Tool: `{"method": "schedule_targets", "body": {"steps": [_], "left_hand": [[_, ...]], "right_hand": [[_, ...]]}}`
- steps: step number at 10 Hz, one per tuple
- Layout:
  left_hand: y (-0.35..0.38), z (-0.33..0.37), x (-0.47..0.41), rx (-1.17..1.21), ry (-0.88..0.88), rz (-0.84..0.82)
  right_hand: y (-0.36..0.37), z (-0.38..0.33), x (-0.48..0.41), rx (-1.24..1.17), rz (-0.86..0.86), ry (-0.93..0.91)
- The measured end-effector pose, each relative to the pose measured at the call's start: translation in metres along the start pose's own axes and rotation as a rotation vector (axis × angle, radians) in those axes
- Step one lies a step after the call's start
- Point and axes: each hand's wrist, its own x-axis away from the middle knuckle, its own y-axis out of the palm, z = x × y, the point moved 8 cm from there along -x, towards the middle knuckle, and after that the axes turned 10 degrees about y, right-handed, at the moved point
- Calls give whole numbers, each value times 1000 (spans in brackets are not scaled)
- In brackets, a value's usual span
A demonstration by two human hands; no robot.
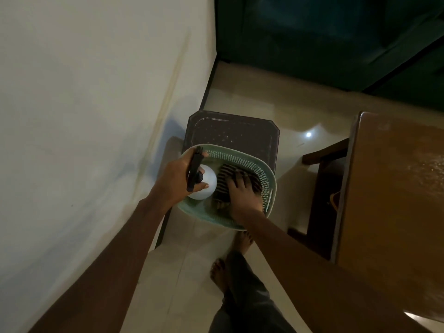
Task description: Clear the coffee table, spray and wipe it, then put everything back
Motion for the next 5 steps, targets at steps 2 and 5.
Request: {"method": "schedule_targets", "body": {"steps": [2, 5], "left_hand": [[3, -9, 10, 46, -140, -108], [-50, 30, 42, 20, -110, 112]], "right_hand": [[-11, 6, 11, -61, -51, -29], [-91, 17, 75, -292, 365, -40]]}}
